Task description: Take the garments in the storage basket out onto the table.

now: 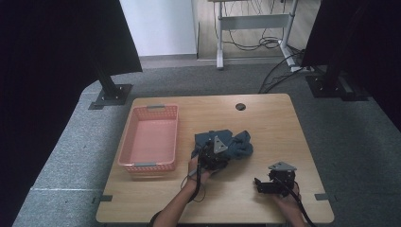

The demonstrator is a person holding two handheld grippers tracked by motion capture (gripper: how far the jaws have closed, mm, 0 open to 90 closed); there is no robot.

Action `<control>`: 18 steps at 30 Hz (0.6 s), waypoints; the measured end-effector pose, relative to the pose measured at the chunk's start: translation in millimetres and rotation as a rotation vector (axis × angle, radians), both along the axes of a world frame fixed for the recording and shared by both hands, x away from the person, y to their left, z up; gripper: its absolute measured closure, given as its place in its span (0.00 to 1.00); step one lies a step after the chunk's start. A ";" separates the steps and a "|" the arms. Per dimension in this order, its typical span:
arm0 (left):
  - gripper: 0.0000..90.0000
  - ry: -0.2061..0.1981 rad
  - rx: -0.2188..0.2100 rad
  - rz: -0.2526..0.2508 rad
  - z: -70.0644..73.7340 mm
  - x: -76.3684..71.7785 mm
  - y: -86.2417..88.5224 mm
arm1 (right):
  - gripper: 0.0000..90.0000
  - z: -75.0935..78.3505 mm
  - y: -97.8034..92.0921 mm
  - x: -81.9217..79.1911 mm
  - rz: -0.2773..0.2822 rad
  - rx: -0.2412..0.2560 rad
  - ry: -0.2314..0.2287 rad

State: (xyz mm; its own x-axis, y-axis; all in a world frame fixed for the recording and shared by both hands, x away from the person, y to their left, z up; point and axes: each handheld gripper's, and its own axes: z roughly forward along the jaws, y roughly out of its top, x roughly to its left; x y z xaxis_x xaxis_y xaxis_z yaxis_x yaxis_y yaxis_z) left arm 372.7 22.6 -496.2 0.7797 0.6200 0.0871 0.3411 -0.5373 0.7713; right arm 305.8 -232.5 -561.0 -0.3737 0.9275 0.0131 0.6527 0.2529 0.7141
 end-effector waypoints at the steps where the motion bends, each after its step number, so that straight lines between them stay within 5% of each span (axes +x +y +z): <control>1: 0.64 0.000 0.000 0.000 0.0 0.0 0.0 | 0.00 0.0 0.0 0.0 0.000 0.000 0.000; 14: 0.55 0.029 0.013 -0.019 -6.6 -0.2 -2.3 | 0.00 0.0 -0.1 0.0 0.002 -0.002 -0.001; 18: 0.40 0.031 0.033 -0.013 -9.8 -0.3 -4.4 | 0.00 0.0 -0.1 0.0 0.001 -0.001 -0.001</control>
State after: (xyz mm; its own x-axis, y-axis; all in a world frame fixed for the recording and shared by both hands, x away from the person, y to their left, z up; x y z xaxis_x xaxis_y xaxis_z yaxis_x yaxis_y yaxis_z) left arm 372.4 18.3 -506.0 0.7905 0.6068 0.0830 0.3573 -0.5670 0.7422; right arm 305.8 -232.6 -561.1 -0.3751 0.9269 0.0117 0.6517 0.2547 0.7144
